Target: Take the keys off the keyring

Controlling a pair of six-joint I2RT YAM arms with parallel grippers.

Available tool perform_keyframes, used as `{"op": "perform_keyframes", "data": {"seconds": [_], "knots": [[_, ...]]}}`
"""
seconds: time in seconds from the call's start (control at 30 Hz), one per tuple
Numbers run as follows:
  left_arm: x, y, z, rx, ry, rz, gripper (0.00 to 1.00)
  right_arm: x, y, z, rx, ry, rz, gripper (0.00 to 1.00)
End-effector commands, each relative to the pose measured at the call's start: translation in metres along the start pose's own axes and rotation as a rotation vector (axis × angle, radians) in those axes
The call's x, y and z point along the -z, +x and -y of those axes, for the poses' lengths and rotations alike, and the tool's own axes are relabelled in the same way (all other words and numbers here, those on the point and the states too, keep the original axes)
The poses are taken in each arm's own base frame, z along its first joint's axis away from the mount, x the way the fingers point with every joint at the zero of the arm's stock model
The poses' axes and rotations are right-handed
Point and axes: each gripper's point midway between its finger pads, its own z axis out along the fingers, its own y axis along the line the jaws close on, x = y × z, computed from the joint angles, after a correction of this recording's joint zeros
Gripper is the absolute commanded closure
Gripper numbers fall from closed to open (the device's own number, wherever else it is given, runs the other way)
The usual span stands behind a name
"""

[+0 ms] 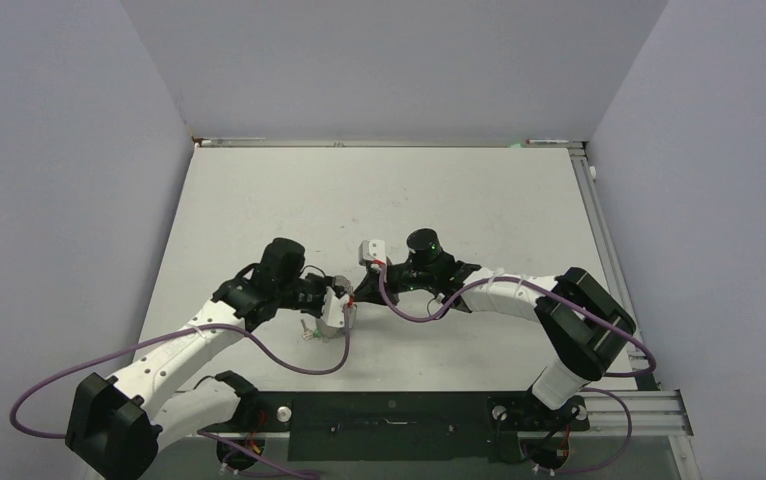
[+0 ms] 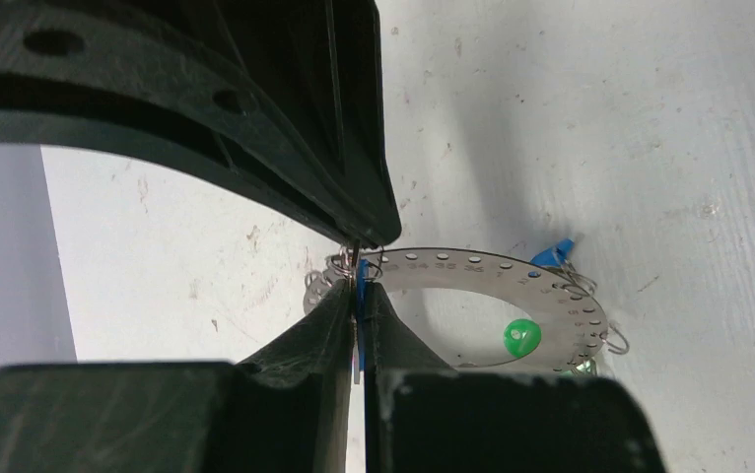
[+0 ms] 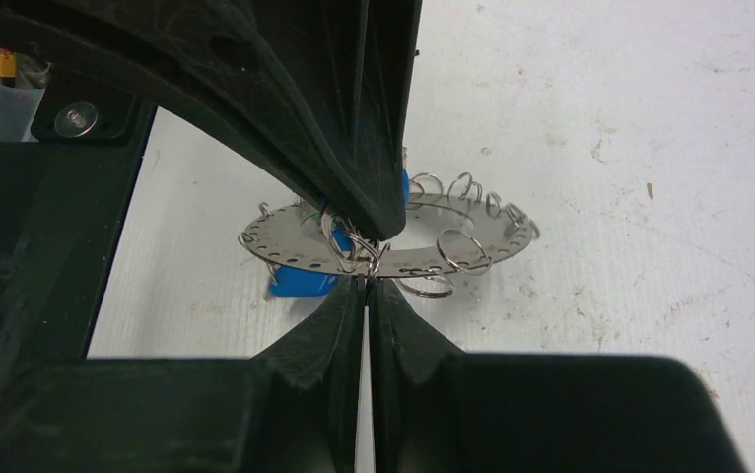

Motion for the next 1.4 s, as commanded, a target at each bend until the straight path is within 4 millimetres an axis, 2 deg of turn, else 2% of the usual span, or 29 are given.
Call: {"op": "perform_keyframes", "data": {"seconds": [0.0,0.2,0.37,0.87,1.13,1.37], "knots": [[0.015,-0.012,-0.036,-0.018,-0.104,0.035,1.00,0.007,-0.030,0.017,0.049,0.043,0.089,0.95],[0.015,0.010,-0.033,-0.013,-0.096,-0.017,1.00,0.010,-0.033,0.013,0.042,0.026,0.123,0.95],[0.008,0.017,-0.023,-0.028,-0.076,-0.023,1.00,0.012,-0.036,0.010,0.035,0.019,0.146,0.95],[-0.006,0.020,-0.010,-0.028,-0.046,-0.007,1.00,0.004,-0.053,0.000,0.023,-0.037,0.201,0.95],[-0.001,0.024,-0.013,-0.006,-0.067,-0.024,1.00,0.007,-0.042,-0.004,0.057,-0.046,0.161,0.95],[0.009,0.013,-0.015,-0.016,-0.065,0.001,1.00,0.008,-0.035,0.005,0.052,0.003,0.129,0.95]]}}
